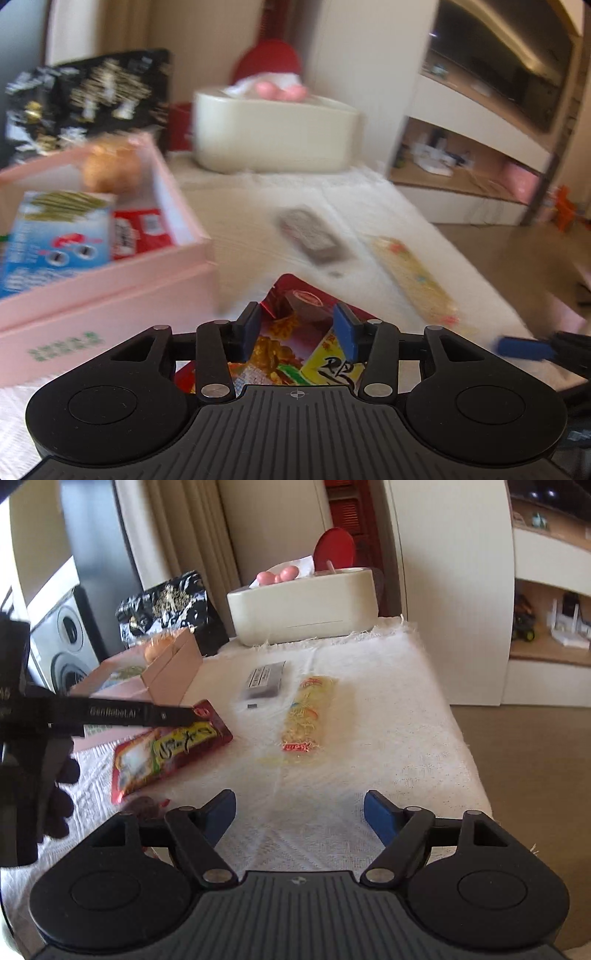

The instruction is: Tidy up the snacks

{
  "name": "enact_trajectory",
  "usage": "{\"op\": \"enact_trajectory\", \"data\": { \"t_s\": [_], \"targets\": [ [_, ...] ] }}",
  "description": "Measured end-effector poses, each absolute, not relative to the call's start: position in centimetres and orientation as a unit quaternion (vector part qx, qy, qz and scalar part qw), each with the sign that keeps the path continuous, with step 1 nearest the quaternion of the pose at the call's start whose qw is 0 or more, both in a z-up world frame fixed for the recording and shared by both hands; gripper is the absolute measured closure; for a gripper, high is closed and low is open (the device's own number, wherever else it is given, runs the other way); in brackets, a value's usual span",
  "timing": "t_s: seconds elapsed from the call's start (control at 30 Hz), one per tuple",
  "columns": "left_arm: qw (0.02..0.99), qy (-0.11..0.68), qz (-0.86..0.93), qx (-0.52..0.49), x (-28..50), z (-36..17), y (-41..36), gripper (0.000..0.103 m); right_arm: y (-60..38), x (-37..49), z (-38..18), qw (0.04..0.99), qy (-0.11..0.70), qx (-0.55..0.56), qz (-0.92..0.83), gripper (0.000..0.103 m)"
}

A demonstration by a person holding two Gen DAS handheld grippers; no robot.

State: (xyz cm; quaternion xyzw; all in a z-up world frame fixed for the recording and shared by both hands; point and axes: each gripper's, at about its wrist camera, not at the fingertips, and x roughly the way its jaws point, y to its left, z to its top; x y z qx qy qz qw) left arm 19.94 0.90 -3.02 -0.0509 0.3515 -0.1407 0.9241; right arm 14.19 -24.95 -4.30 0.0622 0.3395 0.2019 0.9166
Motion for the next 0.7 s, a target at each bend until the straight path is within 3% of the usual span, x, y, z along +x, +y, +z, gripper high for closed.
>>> {"op": "enact_trajectory", "data": {
  "t_s": [0.23,0.5,0.7],
  "targets": [
    [0.908,0.361,-0.208,0.03,17.6,-2.6,-1.8,0.052,-24.7,14.2,-4.4,0.915,0.341,0.063,0.206,0.02],
    [0.926,0.352,-0.105,0.09,15.3,-2.3,0.5,0.053,-24.6,14.2,-4.4,0.915,0.34,0.065,0.209,0.018],
    [0.925,0.361,-0.116,0.006,14.9,-1.8,4.7,0.054,-22.2,11.0,-2.6,0.894,0.308,-0.005,0.326,0.018]
  ]
}}
